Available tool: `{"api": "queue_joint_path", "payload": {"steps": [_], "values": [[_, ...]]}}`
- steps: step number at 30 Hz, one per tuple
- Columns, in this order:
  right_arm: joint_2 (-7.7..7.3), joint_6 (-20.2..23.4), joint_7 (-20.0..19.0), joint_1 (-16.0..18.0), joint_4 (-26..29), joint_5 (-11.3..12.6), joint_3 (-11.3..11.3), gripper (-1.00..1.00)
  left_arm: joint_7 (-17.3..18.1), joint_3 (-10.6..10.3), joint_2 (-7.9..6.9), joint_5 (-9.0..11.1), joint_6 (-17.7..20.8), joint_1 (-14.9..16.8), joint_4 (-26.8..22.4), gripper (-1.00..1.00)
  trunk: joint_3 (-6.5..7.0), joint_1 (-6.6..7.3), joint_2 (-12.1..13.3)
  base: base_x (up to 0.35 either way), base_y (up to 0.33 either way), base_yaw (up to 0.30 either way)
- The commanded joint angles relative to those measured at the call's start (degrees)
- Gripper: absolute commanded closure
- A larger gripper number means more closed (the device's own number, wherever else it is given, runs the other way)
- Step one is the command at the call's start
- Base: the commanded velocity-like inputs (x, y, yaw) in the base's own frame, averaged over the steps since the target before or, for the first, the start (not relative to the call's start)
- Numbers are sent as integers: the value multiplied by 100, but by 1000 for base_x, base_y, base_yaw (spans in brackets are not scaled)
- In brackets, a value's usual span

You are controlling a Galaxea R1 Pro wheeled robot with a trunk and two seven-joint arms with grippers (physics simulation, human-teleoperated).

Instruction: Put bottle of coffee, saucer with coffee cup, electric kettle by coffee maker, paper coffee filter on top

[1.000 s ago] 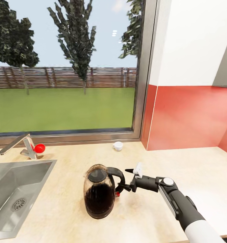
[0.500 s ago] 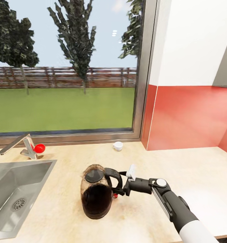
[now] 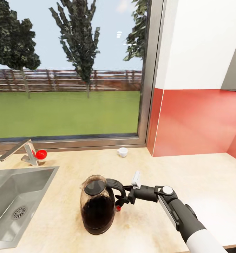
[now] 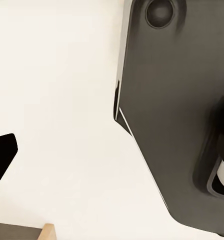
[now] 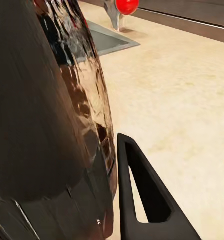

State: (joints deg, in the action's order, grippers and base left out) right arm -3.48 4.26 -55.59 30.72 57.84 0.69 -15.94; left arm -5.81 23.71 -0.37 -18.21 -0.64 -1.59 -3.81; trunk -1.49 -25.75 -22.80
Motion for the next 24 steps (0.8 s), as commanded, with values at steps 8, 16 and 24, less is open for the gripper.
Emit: {"api": "queue_joint_path", "payload": {"steps": [8, 16, 24], "values": [[5, 48, -12, 5, 39, 18, -5, 100, -9, 46, -6, -60, -7, 1, -6, -100, -12, -4, -12, 0, 0, 0], [211, 65, 8, 5, 258, 13, -5, 100, -8, 40, -36, -60, -7, 1, -8, -100, -12, -4, -12, 0, 0, 0], [448, 720, 204, 206, 664, 7, 16, 100, 9, 14, -53, -68, 9, 1, -9, -100, -12, -4, -12, 0, 0, 0]]}}
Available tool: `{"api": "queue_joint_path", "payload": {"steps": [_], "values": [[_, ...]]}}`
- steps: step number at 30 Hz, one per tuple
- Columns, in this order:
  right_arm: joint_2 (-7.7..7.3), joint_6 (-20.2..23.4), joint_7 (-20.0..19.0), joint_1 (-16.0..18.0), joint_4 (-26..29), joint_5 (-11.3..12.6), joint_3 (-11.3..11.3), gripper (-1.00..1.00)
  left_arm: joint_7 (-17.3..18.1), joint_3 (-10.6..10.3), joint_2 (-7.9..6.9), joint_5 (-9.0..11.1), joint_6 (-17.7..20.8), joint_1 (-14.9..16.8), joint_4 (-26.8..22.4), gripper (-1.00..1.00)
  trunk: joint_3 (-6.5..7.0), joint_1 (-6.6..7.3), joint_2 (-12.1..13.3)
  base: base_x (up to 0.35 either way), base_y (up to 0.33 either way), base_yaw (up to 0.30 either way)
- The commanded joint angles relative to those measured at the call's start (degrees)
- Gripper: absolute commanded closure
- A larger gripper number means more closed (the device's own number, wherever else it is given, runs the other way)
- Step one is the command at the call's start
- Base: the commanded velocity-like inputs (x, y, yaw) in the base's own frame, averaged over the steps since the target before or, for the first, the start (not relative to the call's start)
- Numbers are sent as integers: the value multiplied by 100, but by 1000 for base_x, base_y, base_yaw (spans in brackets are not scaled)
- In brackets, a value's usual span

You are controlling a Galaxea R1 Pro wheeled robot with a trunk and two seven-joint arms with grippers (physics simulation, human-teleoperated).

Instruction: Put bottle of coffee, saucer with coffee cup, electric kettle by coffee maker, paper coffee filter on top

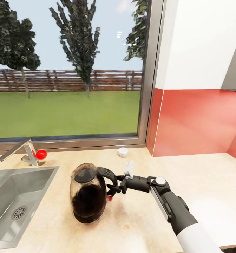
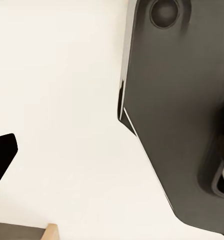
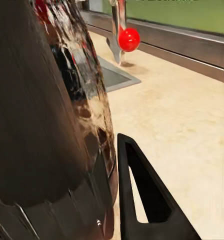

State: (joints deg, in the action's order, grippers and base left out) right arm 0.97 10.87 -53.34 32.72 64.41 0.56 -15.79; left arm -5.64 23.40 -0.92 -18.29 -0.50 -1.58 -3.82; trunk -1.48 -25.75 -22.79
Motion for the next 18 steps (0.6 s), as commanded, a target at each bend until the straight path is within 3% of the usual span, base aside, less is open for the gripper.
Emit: {"api": "queue_joint_path", "payload": {"steps": [1, 4, 5, 10, 18], "values": [[13, 85, 60, 42, 16, 21, 2, 100, -8, 48, -2, -60, -5, 0, -9, -100, -12, -3, -13, 0, 0, 0], [122, 248, 484, 161, 138, 23, 5, 100, -8, 46, -4, -67, -3, 0, -12, -100, -12, -3, -13, 0, 0, 0], [217, 484, 761, 184, 250, 20, 5, 100, -7, 49, -5, -68, -8, 0, -13, -100, -12, -3, -13, 0, 0, 0], [417, 987, 1308, 198, 499, 15, 5, 100, -7, 51, -5, -69, -36, 0, -13, -100, -12, -3, -13, 0, 0, 0], [500, 1101, 1431, 200, 614, 14, 1, 100, -7, 59, -13, -61, -72, 0, -16, -100, -12, -3, -13, -15, 0, 0]]}}
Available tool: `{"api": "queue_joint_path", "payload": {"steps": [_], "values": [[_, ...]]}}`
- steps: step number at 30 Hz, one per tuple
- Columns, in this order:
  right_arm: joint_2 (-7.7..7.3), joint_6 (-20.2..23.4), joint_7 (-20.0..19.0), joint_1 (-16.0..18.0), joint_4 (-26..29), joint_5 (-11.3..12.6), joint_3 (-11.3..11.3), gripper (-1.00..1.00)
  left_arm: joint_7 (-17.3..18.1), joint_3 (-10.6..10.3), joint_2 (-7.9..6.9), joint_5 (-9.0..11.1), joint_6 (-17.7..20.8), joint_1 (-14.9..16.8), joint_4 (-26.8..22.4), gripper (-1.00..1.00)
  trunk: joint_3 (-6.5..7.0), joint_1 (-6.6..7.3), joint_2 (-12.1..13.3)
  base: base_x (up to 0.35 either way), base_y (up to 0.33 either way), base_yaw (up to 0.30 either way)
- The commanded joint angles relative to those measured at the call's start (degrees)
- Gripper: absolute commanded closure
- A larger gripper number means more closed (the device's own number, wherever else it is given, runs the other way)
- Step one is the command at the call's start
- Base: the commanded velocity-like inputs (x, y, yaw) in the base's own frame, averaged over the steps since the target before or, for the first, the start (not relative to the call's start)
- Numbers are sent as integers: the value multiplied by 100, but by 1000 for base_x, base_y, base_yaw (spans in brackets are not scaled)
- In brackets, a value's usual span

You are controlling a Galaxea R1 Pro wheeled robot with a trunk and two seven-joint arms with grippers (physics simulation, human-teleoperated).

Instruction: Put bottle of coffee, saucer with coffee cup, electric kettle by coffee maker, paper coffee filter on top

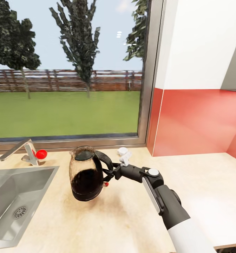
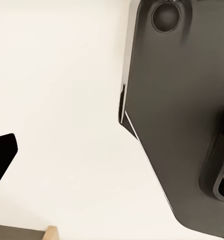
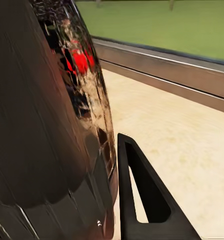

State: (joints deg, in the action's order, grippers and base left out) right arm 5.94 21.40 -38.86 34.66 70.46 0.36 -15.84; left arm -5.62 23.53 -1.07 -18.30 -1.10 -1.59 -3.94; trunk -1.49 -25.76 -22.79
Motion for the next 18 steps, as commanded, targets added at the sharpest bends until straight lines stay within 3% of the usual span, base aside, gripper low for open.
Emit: {"api": "queue_joint_path", "payload": {"steps": [1, 9, 18], "values": [[3, 48, -17, 5, 8, 34, 4, 100, -9, 46, 2, -60, -12, 0, -3, -100, -12, -2, -13, -211, 0, 0], [0, 48, -17, 5, 12, 34, 14, 100, -17, 54, -7, -58, -13, 0, -2, -100, -12, -2, -13, -300, 94, 8], [-3, 48, -17, 5, 10, 43, 28, 100, -18, 55, -3, -51, -13, 0, -9, -100, -12, -2, -13, -211, 243, 249]]}}
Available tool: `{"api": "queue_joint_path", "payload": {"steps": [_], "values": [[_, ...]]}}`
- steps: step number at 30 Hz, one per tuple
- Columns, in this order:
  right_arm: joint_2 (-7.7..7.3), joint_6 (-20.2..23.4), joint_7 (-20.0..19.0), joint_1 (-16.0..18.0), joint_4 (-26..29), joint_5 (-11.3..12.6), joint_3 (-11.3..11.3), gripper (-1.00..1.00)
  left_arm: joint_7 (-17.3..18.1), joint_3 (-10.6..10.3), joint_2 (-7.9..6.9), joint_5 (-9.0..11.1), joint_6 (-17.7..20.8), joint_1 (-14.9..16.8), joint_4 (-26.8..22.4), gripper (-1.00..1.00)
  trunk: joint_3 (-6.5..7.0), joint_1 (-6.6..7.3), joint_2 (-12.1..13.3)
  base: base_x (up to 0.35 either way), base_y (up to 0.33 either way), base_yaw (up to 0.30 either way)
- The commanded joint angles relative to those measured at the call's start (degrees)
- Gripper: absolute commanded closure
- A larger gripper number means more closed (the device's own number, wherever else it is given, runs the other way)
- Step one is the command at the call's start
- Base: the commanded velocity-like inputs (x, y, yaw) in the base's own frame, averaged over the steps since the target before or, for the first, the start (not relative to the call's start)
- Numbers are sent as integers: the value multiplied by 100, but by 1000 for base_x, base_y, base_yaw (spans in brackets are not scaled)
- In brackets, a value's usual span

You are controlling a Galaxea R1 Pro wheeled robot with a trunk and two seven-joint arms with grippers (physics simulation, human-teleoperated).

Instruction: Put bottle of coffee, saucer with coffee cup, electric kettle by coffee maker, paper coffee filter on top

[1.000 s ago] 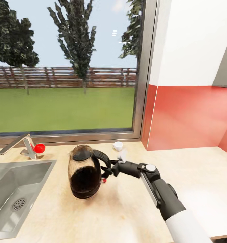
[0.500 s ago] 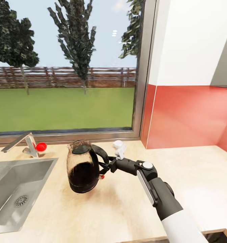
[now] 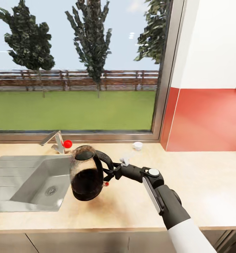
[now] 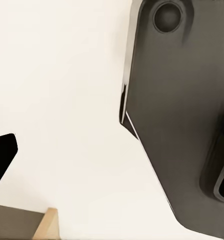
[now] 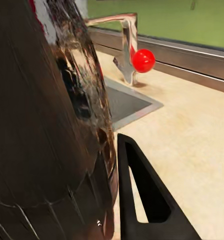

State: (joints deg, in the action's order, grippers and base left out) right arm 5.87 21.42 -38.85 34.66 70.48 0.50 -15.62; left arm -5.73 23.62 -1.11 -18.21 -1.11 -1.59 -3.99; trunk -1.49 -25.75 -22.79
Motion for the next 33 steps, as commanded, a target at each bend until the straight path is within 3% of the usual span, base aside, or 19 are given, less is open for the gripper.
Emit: {"api": "queue_joint_path", "payload": {"steps": [1, 33], "values": [[3, 46, -17, 6, 8, 29, 6, 100, -7, 46, 4, -60, -12, 1, -4, -100, -12, -3, -13, -50, 292, 277], [2, 37, -26, 6, -8, 47, 15, 100, -3, 46, 28, -51, -20, 1, 2, -100, 48, -3, -13, 0, 305, 278]]}}
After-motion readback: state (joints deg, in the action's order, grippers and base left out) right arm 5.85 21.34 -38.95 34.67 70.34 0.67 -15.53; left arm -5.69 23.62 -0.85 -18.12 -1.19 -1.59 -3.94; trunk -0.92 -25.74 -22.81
